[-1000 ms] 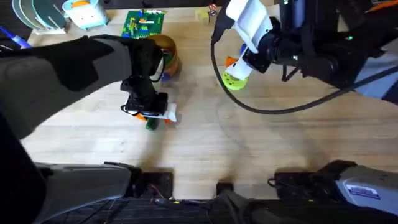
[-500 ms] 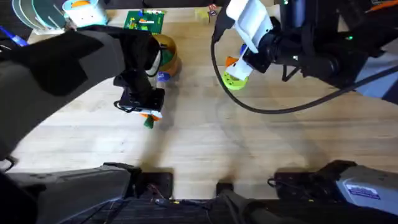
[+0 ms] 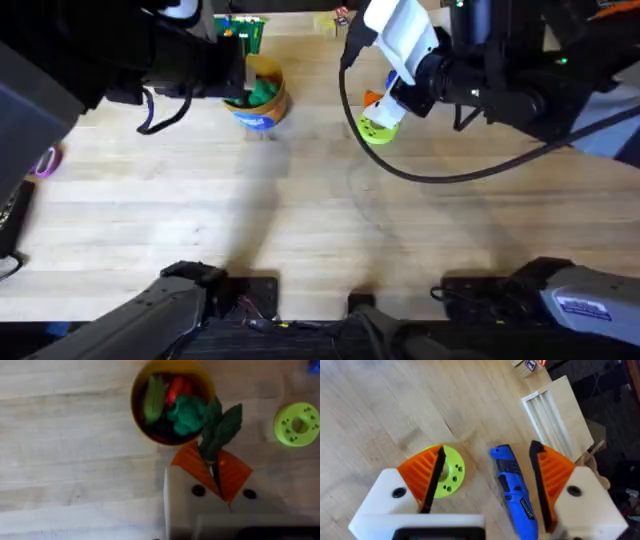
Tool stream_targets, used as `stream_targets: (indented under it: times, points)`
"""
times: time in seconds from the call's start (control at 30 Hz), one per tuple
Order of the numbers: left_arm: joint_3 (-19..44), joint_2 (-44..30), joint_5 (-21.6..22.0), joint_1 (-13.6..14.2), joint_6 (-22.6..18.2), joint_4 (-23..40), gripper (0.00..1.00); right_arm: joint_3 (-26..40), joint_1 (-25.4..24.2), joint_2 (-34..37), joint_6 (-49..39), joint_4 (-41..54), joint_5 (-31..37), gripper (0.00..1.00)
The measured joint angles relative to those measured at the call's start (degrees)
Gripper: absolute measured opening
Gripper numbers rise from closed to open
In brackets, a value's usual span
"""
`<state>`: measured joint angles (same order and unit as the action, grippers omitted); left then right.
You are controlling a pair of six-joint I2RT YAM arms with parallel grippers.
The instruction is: Pick up the gripper from the table and insert it into the empty holder that is missing its gripper. Then pick up a screw, insert it into the mounting hole, and use the screwdriver to tighten it. Finally, clean up the table by picking up the vegetable and placing it into the bucket.
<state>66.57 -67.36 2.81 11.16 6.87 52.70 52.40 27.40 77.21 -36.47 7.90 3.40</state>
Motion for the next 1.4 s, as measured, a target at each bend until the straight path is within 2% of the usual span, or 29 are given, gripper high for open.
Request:
stream_targets:
  times: [0.1, 0.23, 0.43, 0.6, 0.63, 0.67, 0.73, 0.8, 0.93, 1.13, 1.4]
  points:
    - [0.00, -0.69, 0.84, -0.07, -0.01, -5.88, 0.019, 0.00, 0.00, 0.00, 0.02, 0.00, 0.00, 0.991]
    - [0.02, -4.74, 3.46, -0.65, 0.00, -10.04, 0.019, 0.00, 0.00, 0.00, 0.00, 0.00, 0.00, 0.991]
    - [0.02, -13.84, 4.96, -1.36, -0.02, -12.71, 0.018, 0.00, 0.00, 0.00, 0.00, 0.00, 0.00, 0.991]
    - [0.02, -16.28, 5.10, -1.36, -1.30, -13.09, 0.029, 0.00, 0.00, 0.00, 0.00, 0.00, 0.00, 0.991]
    - [0.02, -16.30, 5.25, -1.33, -1.92, -13.08, 0.113, 0.00, 0.00, 0.00, 0.00, 0.00, 0.00, 0.991]
    - [0.02, -16.30, 5.39, -1.33, -2.02, -13.14, 0.249, 0.00, 0.00, 0.00, 0.00, 0.00, 0.00, 0.991]
    - [0.02, -16.28, 5.63, -1.33, -2.18, -13.55, 0.581, 0.00, 0.00, 0.00, 0.00, 0.00, 0.00, 0.991]
    - [0.02, -16.26, 5.84, -1.33, -2.36, -13.72, 0.705, 0.00, 0.00, 0.00, 0.02, 0.00, 0.00, 0.991]
    - [0.75, -16.15, 5.99, -1.33, -2.56, -13.12, 0.754, 0.00, 0.00, -0.14, 2.54, 0.17, 0.00, 0.991]
    - [4.68, -11.17, 6.05, -0.73, -2.84, -7.37, 0.974, 0.93, 0.00, -5.74, 8.01, 6.88, 0.00, 0.991]
    - [8.50, 1.42, 6.03, 1.50, -2.88, 6.36, 0.992, 7.20, 0.00, -17.45, 12.85, 18.90, 0.00, 0.991]
